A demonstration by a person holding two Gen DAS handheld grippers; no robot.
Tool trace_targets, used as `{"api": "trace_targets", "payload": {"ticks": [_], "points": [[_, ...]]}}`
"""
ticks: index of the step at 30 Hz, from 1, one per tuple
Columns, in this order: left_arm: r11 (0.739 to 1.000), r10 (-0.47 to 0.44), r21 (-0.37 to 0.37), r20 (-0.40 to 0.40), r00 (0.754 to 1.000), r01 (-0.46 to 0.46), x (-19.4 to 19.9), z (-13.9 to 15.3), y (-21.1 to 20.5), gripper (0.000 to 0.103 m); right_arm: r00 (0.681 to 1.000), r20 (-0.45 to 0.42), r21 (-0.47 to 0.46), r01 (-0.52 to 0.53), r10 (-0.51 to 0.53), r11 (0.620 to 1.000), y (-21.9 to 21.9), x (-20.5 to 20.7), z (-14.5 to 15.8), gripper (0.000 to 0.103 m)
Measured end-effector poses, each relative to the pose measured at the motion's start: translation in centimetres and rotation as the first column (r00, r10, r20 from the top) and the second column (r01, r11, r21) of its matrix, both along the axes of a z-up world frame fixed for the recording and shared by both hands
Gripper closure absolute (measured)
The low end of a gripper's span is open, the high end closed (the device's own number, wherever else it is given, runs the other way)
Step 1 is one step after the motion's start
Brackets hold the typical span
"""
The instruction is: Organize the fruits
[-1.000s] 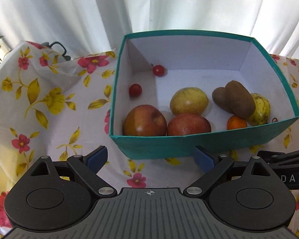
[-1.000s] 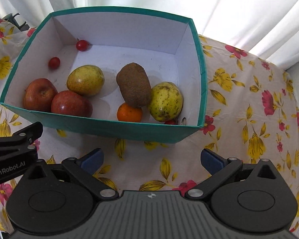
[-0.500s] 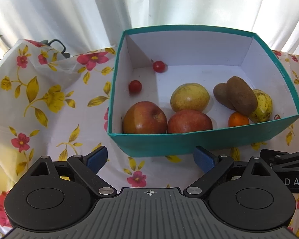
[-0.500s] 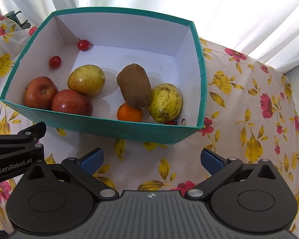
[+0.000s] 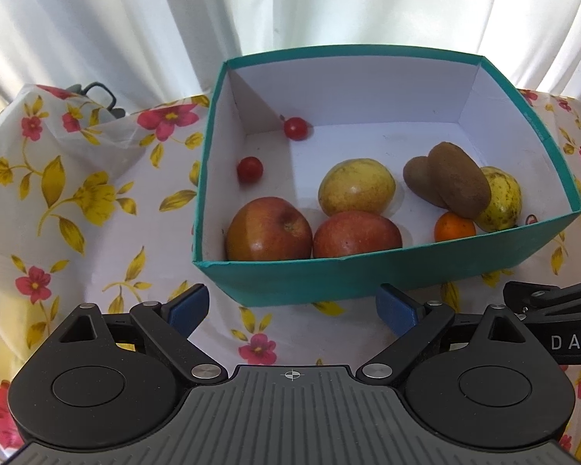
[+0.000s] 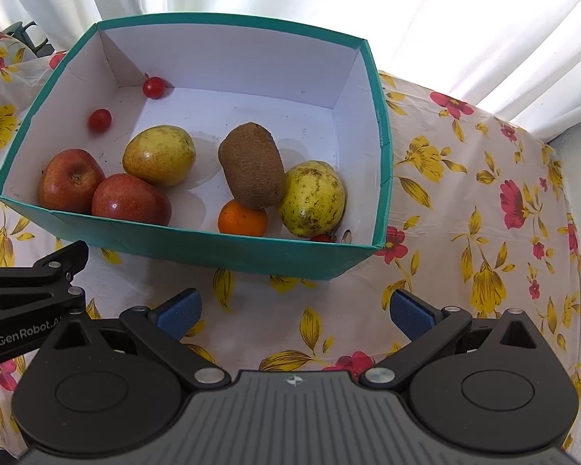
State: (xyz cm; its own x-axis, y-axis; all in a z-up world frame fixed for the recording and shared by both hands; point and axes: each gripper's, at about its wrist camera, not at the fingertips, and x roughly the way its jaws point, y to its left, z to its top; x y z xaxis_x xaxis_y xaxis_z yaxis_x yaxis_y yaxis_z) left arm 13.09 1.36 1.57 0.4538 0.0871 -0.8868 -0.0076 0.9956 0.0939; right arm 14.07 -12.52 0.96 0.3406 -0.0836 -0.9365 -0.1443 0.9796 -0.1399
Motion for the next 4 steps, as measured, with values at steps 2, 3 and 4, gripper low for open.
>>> {"api": "trace_targets", "payload": {"ticks": [2, 3, 4], "points": [[1.0, 0.001, -0.005, -0.003, 1.0, -0.001, 0.03, 0.0, 0.01, 0.007, 1.0, 0.0, -0.002, 0.001, -0.001, 1.0, -0.01, -0.03, 0.01, 0.0], [1.0, 0.002, -0.008, -0.006, 1.0, -0.002, 0.04, -0.02, 0.03, 0.007, 1.0, 0.0, -0.002, -0.001, 0.001, 1.0, 0.01, -0.04, 0.02, 0.0], [1.0, 0.003, -0.012, -0.008, 1.0, -0.003, 0.05, -0.04, 0.06, 0.007, 1.0, -0.001, -0.002, -0.001, 0.001, 1.0, 0.03, -0.07, 0.0, 0.0]]}}
